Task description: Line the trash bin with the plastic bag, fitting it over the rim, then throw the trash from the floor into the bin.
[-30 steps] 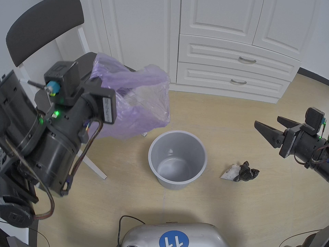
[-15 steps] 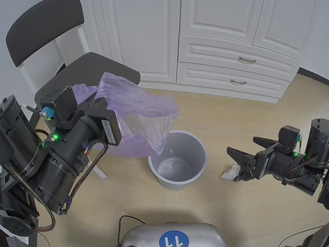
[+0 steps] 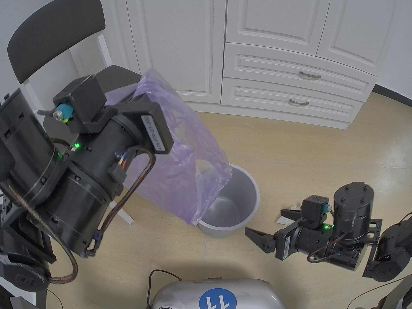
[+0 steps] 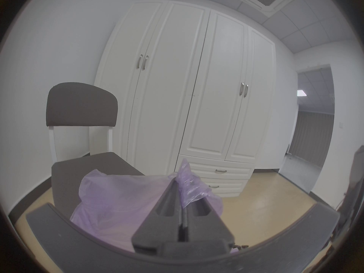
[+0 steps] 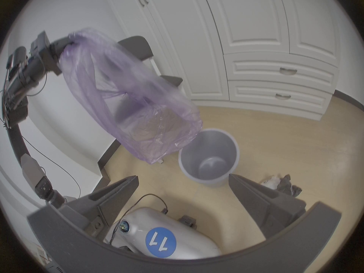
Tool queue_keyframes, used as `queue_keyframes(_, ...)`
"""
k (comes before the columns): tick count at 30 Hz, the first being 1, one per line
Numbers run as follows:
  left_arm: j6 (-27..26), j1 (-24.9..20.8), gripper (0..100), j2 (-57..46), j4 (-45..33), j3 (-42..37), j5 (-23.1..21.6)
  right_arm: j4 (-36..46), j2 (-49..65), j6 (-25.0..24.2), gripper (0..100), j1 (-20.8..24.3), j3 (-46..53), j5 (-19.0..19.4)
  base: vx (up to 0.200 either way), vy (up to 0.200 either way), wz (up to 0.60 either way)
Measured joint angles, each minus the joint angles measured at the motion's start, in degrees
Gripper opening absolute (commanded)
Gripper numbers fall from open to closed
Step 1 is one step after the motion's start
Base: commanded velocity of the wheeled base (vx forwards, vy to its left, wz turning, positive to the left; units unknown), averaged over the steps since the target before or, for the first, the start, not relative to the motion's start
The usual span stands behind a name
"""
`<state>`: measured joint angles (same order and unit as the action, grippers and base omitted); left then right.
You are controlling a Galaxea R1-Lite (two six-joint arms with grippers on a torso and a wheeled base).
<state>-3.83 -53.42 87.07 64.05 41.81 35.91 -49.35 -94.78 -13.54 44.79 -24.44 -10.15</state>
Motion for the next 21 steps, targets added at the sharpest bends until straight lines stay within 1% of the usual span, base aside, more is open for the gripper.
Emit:
queue_keyframes(3, 1.5, -0.1, 0, 0.9, 0.0, 1.8, 0.0, -1.0, -2.8, -1.6, 100, 0.9, -0.2, -0.1, 0.000, 0.000, 0.00)
queue_keyframes(7, 2.2, -0.2, 0, 1.5, 0.2, 3.0, 0.0, -5.6, -5.8, -2.8, 100, 1.3, -0.5, -0.5, 0.000, 0.000, 0.00)
queue_keyframes(9, 2.4, -0.3, 0, 1.6, 0.4, 3.4, 0.0, -8.0, -6.9, -3.1, 100, 1.4, -0.6, -1.6, 0.000, 0.000, 0.00)
queue_keyframes(10, 2.4, -0.4, 0, 1.6, 1.0, 3.6, 0.0, -8.9, -7.6, -3.2, 100, 1.4, -0.7, -3.0, 0.000, 0.000, 0.00)
queue_keyframes(12, 2.2, -0.5, 0, 1.5, 2.1, 3.9, 0.0, -9.3, -8.6, -3.3, 100, 1.3, -0.9, -4.1, 0.000, 0.000, 0.00)
queue_keyframes(15, 2.1, -0.6, 0, 1.5, 3.0, 4.0, 0.2, -9.2, -9.5, -3.3, 100, 1.0, -1.3, -4.7, 0.000, 0.000, 0.00)
queue_keyframes(19, 2.0, -0.6, 0, 1.4, 3.2, 4.0, 0.2, -9.1, -10.7, -3.3, 100, 0.5, -2.4, -7.4, 0.000, 0.000, 0.00)
queue_keyframes(21, 2.0, -0.6, 0, 1.3, 3.2, 4.0, 0.3, -9.0, -11.1, -3.4, 100, 0.3, -3.0, -8.1, 0.000, 0.000, 0.00)
